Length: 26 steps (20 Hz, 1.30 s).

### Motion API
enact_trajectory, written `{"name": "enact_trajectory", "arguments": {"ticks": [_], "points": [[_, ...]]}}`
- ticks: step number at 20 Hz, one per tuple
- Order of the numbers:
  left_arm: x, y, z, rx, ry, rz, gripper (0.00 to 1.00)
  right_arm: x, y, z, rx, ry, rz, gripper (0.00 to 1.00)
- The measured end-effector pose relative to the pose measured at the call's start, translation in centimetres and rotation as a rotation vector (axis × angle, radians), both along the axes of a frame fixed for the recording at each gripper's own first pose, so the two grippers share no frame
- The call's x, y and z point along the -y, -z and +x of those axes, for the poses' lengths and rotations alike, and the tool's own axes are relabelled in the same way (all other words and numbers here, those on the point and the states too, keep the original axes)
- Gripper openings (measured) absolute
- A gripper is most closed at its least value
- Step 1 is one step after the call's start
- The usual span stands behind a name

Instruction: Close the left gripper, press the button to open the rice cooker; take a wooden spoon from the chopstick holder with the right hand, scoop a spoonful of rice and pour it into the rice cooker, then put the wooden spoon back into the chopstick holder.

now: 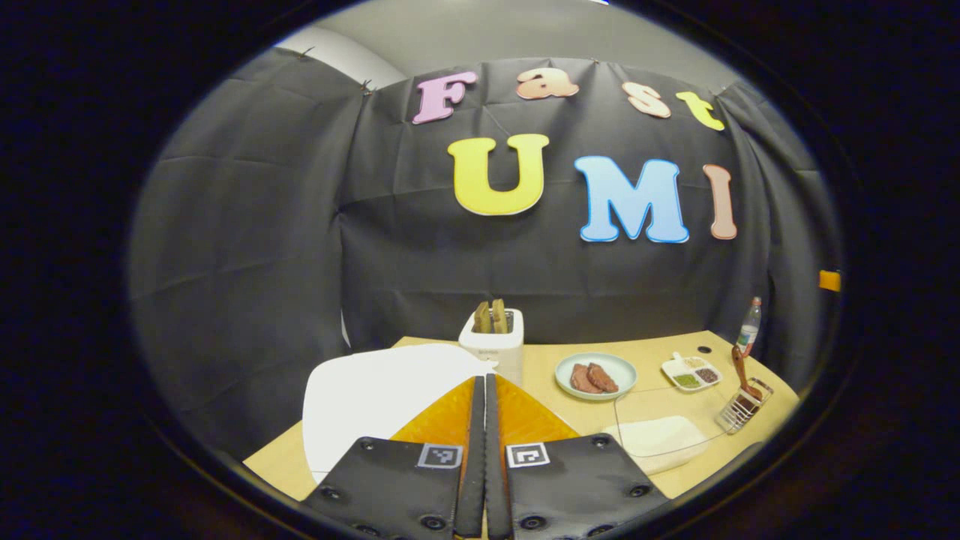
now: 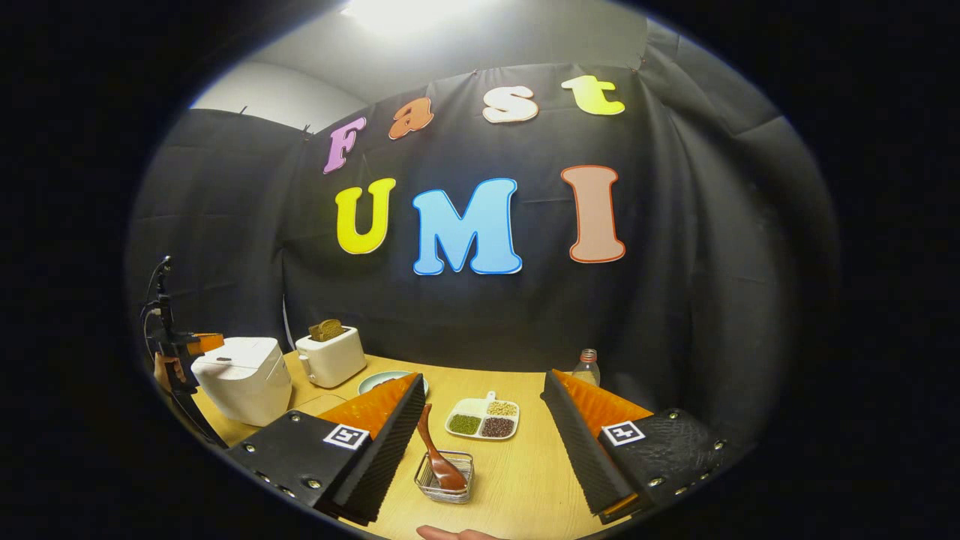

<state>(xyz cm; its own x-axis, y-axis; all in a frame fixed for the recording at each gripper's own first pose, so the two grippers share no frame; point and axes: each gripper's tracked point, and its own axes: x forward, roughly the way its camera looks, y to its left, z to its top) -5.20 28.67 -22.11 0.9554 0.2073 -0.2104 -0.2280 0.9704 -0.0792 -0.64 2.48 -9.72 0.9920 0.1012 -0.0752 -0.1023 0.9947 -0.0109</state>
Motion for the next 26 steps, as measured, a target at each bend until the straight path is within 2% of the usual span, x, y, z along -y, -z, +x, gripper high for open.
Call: {"name": "enact_trajectory", "arguments": {"ticks": [3, 4, 6, 8, 11, 13, 15, 16, 17, 18, 19, 21, 22, 23, 25, 26], "points": [[-1.2, 1.4, -0.3, -0.003, -0.008, -0.071, 0.12, 0.2, 0.0, -0.1, 0.003, 0.005, 0.007, 0.98], [-1.7, 1.8, -0.3, -0.009, -0.014, -0.076, 0.04, 0.2, -0.1, -0.1, 0.005, 0.006, 0.003, 0.97], [-2.0, 3.0, -0.2, -0.03, -0.017, -0.092, 0.12, -0.1, 0.1, -0.1, 0.003, 0.002, -0.001, 0.98], [-2.2, 3.8, -0.2, -0.047, -0.02, -0.094, 0.08, -0.3, 0.3, -0.2, -0.005, -0.004, -0.004, 0.97], [-2.3, 5.8, 0.2, -0.094, -0.024, -0.112, 0.08, -0.2, 0.6, -0.1, -0.013, -0.005, -0.008, 0.97], [-2.4, 4.9, 0.2, -0.068, -0.032, -0.119, 0.12, -0.1, 0.6, -0.2, -0.013, -0.004, -0.005, 0.97], [-2.8, 3.9, 0.1, -0.052, -0.047, -0.12, 0.08, 0.3, 0.7, -0.2, -0.016, 0.004, -0.008, 0.97], [-4.0, 2.4, -0.2, -0.013, -0.105, -0.084, 0.05, 0.6, 0.5, -0.1, -0.011, 0.012, -0.009, 0.97], [-4.9, 0.2, -0.9, 0.04, -0.146, -0.054, 0.11, 1.0, 0.4, 0.0, -0.008, 0.024, -0.013, 0.97], [-4.6, -3.0, -1.6, 0.132, -0.145, -0.036, 0.15, 1.2, 0.4, 0.1, -0.006, 0.03, -0.016, 0.98], [-3.8, -5.8, -2.2, 0.189, -0.141, -0.037, 0.39, 1.3, 0.5, 0.1, -0.008, 0.033, -0.016, 0.97], [-2.2, -8.0, -2.7, 0.217, -0.117, -0.046, 0.88, 1.1, 0.7, 0.0, -0.011, 0.026, -0.004, 0.97], [-1.1, -8.2, -2.9, 0.208, -0.09, -0.052, 0.94, 0.9, 0.6, 0.0, -0.012, 0.021, -0.001, 0.97], [-0.4, -7.7, -2.5, 0.192, -0.075, -0.052, 0.89, 0.8, 0.7, -0.1, -0.012, 0.016, 0.0, 0.97], [1.0, -7.3, -2.4, 0.166, -0.049, -0.044, 0.96, 0.5, 0.9, -0.1, -0.009, 0.006, -0.007, 0.97], [1.4, -7.1, -2.3, 0.161, -0.043, -0.034, 0.96, 0.5, 1.0, 0.1, -0.009, 0.006, -0.011, 0.97]]}}
